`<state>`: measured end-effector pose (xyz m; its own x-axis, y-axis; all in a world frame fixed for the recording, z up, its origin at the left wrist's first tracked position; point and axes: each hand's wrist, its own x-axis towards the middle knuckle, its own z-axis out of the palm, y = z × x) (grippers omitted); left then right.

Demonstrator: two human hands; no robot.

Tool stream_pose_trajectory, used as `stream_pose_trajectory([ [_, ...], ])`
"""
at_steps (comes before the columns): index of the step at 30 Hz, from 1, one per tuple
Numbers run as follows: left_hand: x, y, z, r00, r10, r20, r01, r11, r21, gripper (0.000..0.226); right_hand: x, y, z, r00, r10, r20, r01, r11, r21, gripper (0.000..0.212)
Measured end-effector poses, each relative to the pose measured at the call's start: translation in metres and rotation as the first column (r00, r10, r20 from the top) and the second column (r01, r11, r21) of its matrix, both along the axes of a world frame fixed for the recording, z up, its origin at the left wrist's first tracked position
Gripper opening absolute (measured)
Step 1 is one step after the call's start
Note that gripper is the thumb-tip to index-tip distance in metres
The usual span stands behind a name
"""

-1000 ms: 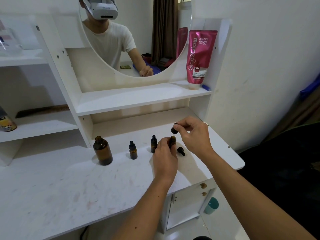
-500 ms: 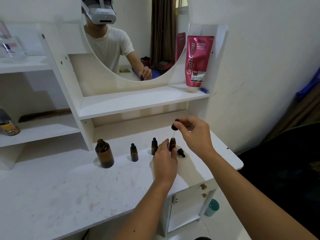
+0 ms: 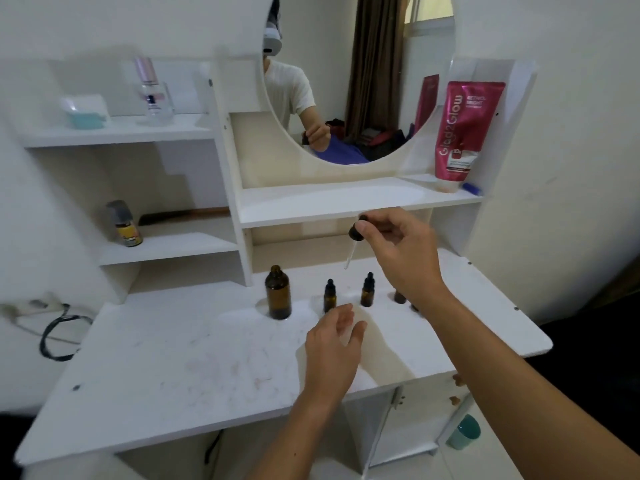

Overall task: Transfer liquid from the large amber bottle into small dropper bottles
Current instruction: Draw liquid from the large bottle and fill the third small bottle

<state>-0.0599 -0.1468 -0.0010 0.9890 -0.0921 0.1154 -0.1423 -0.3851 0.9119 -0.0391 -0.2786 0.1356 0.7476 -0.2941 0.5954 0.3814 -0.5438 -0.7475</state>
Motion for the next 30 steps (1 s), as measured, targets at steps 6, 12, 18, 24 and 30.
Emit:
stream_pose_trajectory([
  [6,0.009,0.067,0.006,0.972,0.232,0.025,-0.232,0.972,-0.026,0.028,0.022,0.062,0.000,0.990,0.134,0.040,-0.135,0.990,0.043,0.018],
  [12,0.032,0.093,0.008,0.945,0.318,0.075,-0.314,0.948,-0.057,0.047,0.035,0.090,0.000,0.982,0.182,0.039,-0.184,0.982,0.042,0.018],
  [18,0.054,0.091,0.004,0.960,0.278,0.028,-0.275,0.958,-0.083,0.063,0.042,0.091,0.001,0.982,0.185,0.048,-0.187,0.982,0.037,0.018],
  [24,0.062,0.091,-0.003,0.959,0.283,0.021,-0.279,0.954,-0.106,0.054,0.047,0.092,-0.009,0.982,0.184,0.030,-0.185,0.983,0.012,0.017],
  [30,0.063,0.092,-0.005,0.959,0.281,0.043,-0.274,0.954,-0.123,0.052,0.052,0.098,-0.032,0.970,0.207,-0.127,-0.211,0.977,-0.017,0.015],
])
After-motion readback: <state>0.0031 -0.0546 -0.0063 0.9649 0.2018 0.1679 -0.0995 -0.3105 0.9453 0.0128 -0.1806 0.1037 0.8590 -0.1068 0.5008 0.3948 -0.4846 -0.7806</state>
